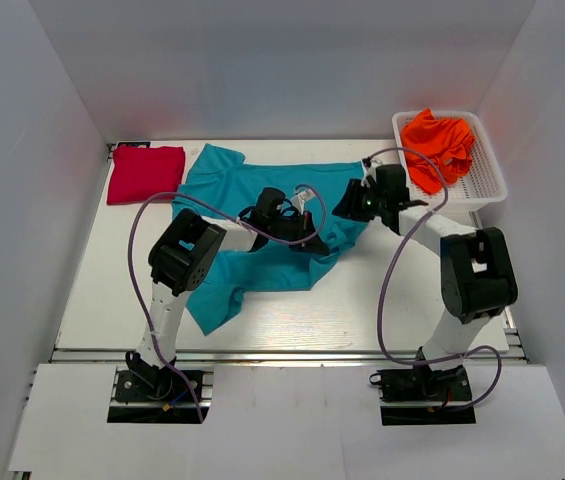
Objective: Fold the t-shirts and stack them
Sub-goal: Flatten out the tshirt
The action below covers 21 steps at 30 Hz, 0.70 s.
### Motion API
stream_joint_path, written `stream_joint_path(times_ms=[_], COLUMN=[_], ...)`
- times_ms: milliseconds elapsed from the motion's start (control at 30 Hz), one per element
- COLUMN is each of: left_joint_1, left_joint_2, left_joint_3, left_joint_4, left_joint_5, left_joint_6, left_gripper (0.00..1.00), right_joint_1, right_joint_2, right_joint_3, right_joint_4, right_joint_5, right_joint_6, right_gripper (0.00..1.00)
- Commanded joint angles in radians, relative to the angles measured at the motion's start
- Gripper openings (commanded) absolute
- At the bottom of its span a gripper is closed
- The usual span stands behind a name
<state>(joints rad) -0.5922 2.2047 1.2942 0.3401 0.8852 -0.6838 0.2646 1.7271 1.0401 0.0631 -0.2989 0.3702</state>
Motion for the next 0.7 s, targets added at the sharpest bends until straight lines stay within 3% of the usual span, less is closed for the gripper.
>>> stream_joint_path(times_ms=[0, 167, 333, 533, 667], left_joint_1=[0.009, 0.009, 0.028, 0.037, 0.037], left_joint_2=[-0.013, -0.013, -0.013, -0.031, -0.031], left_joint_3=[-0.025, -0.044, -0.064, -0.098, -0.107], left_joint_4=[0.066, 0.097, 0.117, 0.128, 0.139], left_joint_5=[0.049, 0.049, 0.025, -0.026, -0.035], left_joint_6=[-0.042, -0.069, -0.138, -0.169, -0.178], left_gripper=[0.0, 0.0, 0.0, 0.0, 0.0], right_joint_1=[0.013, 0.013, 0.01, 0.041, 0.103], right_joint_2=[0.066, 0.049, -0.181, -0.334, -0.31], right_joint_3=[0.13, 0.167, 0.009, -0.121, -0.137], right_joint_4=[0.009, -0.12, -0.219, -0.319, -0.31], right_joint_5=[-0.051, 0.13, 0.418, 0.334, 0.256], right_joint_6=[-0.037, -0.114, -0.146, -0.154, -0.23], right_gripper=[0.42, 0.42, 0.5, 0.52, 0.52])
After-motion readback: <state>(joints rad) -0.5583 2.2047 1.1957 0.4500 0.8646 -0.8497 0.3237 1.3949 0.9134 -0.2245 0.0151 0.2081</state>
